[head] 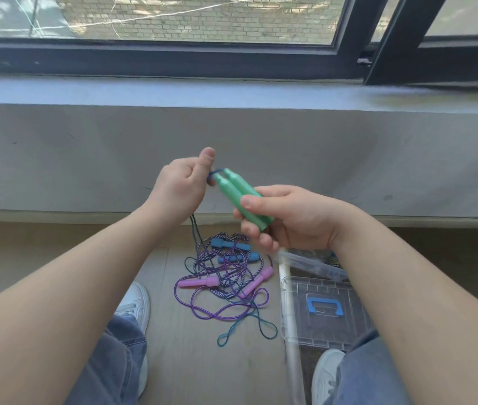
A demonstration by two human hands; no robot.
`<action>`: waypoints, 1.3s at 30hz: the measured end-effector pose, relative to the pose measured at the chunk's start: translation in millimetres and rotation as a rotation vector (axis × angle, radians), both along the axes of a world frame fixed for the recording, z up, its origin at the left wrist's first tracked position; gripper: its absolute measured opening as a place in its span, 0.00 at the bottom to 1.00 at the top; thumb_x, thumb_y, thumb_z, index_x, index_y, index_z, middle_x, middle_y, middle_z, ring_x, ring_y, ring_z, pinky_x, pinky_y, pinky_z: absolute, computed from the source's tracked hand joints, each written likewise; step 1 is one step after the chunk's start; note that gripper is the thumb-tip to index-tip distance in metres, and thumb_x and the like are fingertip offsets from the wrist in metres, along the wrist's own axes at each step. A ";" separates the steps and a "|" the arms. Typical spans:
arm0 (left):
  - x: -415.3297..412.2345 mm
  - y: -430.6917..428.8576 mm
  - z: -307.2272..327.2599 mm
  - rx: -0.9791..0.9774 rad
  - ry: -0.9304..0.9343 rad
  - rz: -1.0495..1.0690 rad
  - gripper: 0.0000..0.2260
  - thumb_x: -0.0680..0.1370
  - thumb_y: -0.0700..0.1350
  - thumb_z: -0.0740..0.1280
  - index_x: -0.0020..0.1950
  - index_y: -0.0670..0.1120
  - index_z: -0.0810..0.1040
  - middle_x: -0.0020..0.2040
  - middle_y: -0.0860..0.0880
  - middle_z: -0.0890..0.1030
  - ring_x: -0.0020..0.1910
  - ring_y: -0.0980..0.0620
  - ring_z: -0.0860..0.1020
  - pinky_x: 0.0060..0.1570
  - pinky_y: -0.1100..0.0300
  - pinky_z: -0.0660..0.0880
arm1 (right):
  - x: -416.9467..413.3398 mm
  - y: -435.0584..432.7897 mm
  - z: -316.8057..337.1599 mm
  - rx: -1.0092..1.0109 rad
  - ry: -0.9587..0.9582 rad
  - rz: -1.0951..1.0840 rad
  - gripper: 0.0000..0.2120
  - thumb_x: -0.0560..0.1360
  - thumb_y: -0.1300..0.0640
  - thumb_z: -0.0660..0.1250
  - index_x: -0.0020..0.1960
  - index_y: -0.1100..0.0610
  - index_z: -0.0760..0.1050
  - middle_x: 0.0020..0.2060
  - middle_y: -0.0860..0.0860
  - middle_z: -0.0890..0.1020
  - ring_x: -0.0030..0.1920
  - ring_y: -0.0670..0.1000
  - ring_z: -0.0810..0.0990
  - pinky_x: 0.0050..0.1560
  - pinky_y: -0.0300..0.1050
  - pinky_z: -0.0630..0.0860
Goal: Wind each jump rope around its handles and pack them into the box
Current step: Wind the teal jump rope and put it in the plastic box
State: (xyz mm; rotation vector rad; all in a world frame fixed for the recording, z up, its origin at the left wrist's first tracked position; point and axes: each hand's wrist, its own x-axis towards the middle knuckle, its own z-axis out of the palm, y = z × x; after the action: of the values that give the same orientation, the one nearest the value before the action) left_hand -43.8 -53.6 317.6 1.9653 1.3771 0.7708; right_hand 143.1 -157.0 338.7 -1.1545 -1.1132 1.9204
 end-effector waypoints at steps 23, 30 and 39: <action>-11.9 -3.7 13.3 0.018 0.154 -0.413 0.25 0.75 0.58 0.70 0.28 0.45 0.66 0.24 0.53 0.62 0.25 0.54 0.60 0.26 0.63 0.58 | -23.3 -5.6 -10.5 0.489 -0.904 0.305 0.08 0.82 0.45 0.62 0.54 0.49 0.73 0.45 0.49 0.81 0.45 0.48 0.79 0.49 0.49 0.76; -4.5 -14.4 4.3 -0.096 0.196 -0.344 0.16 0.82 0.46 0.59 0.34 0.53 0.72 0.29 0.55 0.75 0.31 0.49 0.71 0.34 0.56 0.68 | -14.4 1.0 1.3 0.523 -0.686 -0.181 0.11 0.82 0.51 0.64 0.42 0.51 0.74 0.30 0.43 0.78 0.30 0.45 0.73 0.36 0.46 0.72; -0.9 -31.3 5.3 0.563 0.410 -0.695 0.17 0.79 0.58 0.58 0.33 0.51 0.67 0.29 0.54 0.66 0.29 0.50 0.66 0.30 0.58 0.67 | -12.0 -11.1 -7.0 0.300 -1.186 0.321 0.07 0.83 0.51 0.58 0.56 0.52 0.70 0.46 0.48 0.77 0.48 0.52 0.77 0.47 0.47 0.73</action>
State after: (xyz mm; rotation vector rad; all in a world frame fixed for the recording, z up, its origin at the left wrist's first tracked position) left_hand -44.7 -84.9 322.9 2.9236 0.5814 0.4501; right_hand 131.2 -168.0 331.7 -2.0792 -2.1841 1.0652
